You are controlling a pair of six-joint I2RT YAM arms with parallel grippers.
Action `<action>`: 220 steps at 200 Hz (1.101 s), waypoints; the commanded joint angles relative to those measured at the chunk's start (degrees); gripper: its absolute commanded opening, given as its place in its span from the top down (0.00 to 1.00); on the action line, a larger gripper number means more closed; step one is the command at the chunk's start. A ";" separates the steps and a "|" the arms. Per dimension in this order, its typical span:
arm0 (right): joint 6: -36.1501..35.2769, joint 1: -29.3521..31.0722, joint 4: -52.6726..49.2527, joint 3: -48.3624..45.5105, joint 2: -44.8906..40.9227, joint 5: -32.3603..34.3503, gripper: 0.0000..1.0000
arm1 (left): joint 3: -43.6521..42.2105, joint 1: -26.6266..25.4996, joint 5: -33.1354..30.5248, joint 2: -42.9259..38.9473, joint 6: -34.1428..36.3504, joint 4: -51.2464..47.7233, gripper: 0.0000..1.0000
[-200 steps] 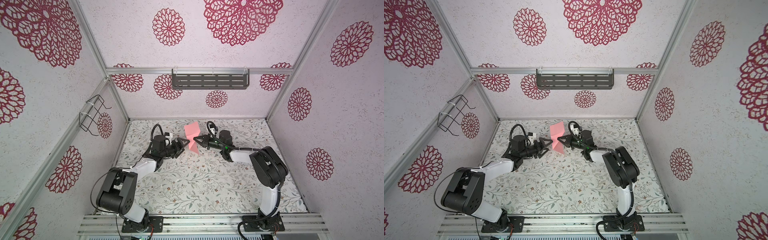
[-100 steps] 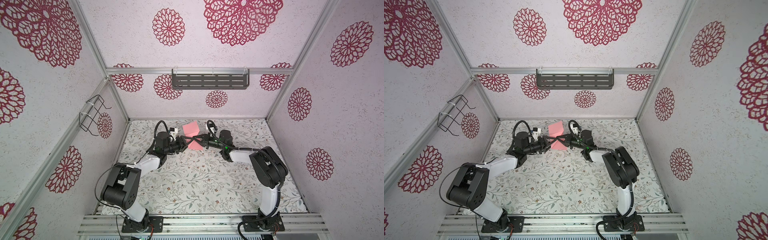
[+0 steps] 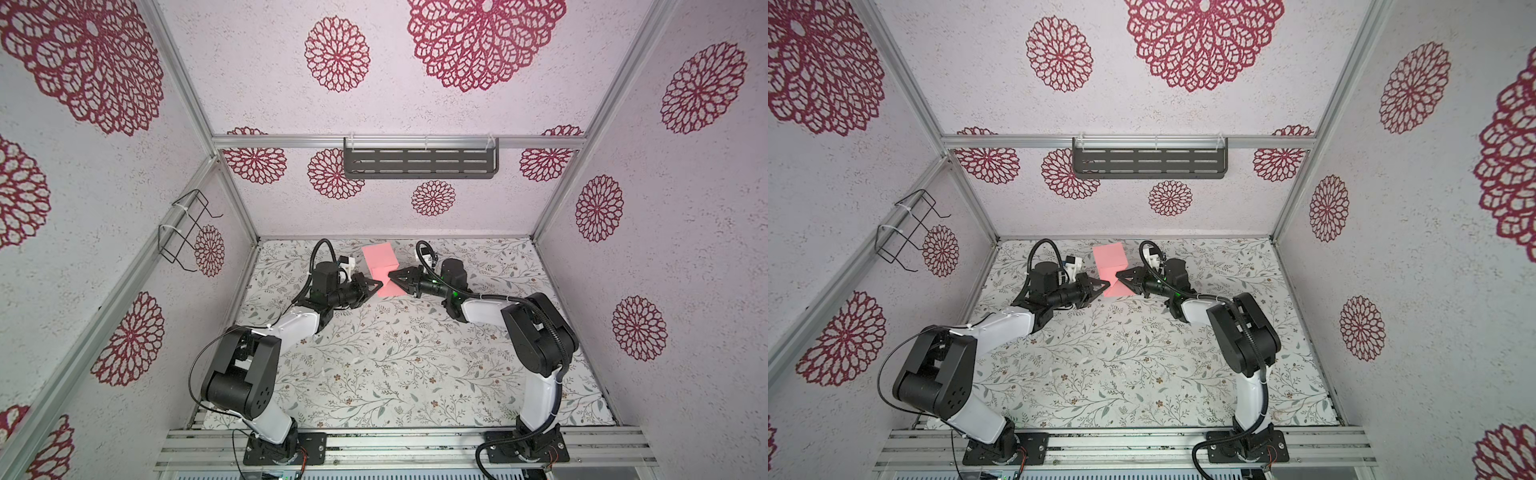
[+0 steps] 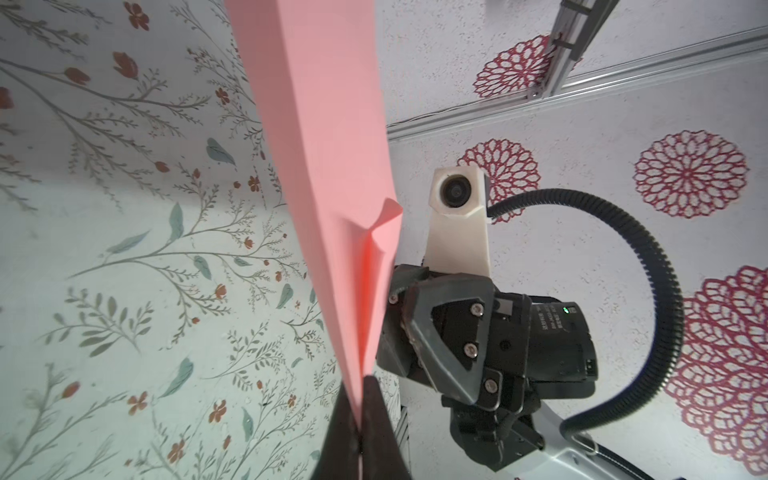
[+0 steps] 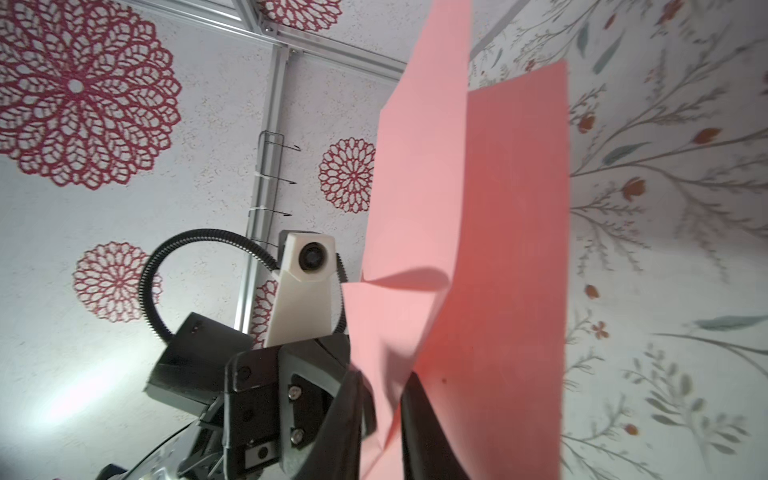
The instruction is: Fold a paper plane with a square sheet of paper (pick it up from the middle)
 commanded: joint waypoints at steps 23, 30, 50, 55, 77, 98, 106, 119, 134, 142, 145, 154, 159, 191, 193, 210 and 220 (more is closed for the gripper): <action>-27.94 -3.28 -32.57 0.97 -12.20 17.82 0.42 | 14.03 -1.21 -23.14 -0.55 24.09 -43.17 0.97; -30.28 -3.41 -35.72 1.08 -13.38 21.30 0.39 | 16.60 -2.00 -28.23 0.19 26.34 -48.51 0.97; -34.69 -3.83 -41.34 1.11 -16.29 29.52 0.31 | 23.78 -4.07 -41.84 2.94 30.60 -60.63 0.97; -35.38 -3.84 -42.22 1.07 -16.89 31.23 0.29 | 25.60 -4.63 -45.21 3.73 31.24 -63.37 0.97; -36.89 -4.08 -45.20 1.11 -18.82 37.54 0.24 | 32.96 -6.70 -58.11 7.69 32.60 -73.24 0.96; -35.83 -4.69 -46.05 0.33 -19.92 40.64 0.23 | 38.01 -8.76 -67.06 12.26 33.08 -79.69 0.96; -34.76 -4.88 -45.98 -0.21 -20.38 41.28 0.23 | 39.43 -9.54 -69.27 14.26 33.16 -81.20 0.96; -32.95 -5.56 -45.83 -1.01 -20.48 41.45 0.23 | 41.34 -10.73 -71.42 17.76 32.88 -82.73 0.95; -31.39 -6.03 -44.87 -2.08 -20.57 40.49 0.24 | 44.00 -12.39 -72.58 22.70 32.28 -83.91 0.94; -30.75 -6.12 -44.27 -2.60 -20.63 39.96 0.25 | 45.25 -13.20 -72.80 24.55 32.30 -84.00 0.93; -30.56 -6.13 -44.09 -2.78 -20.65 39.82 0.25 | 45.79 -13.51 -72.95 25.41 32.12 -84.19 0.93; -29.76 -6.22 -43.57 -3.38 -20.88 39.57 0.25 | 47.52 -14.37 -72.91 27.71 31.96 -84.73 0.92; -29.50 -6.22 -43.35 -3.66 -20.88 39.41 0.26 | 48.34 -14.87 -72.53 29.00 31.96 -84.77 0.92; -27.11 -6.49 -42.23 -5.77 -21.68 39.77 0.26 | 51.31 -16.88 -66.20 34.47 32.05 -82.32 0.84; -27.05 -6.48 -42.13 -5.93 -21.70 39.88 0.26 | 51.46 -16.91 -65.65 34.62 32.02 -82.05 0.82; -26.19 -6.65 -41.83 -6.84 -21.88 39.96 0.26 | 51.41 -17.04 -59.77 34.74 32.05 -79.40 0.74; -25.75 -6.66 -41.83 -7.11 -21.76 39.85 0.26 | 50.67 -17.04 -56.47 34.04 32.09 -77.33 0.68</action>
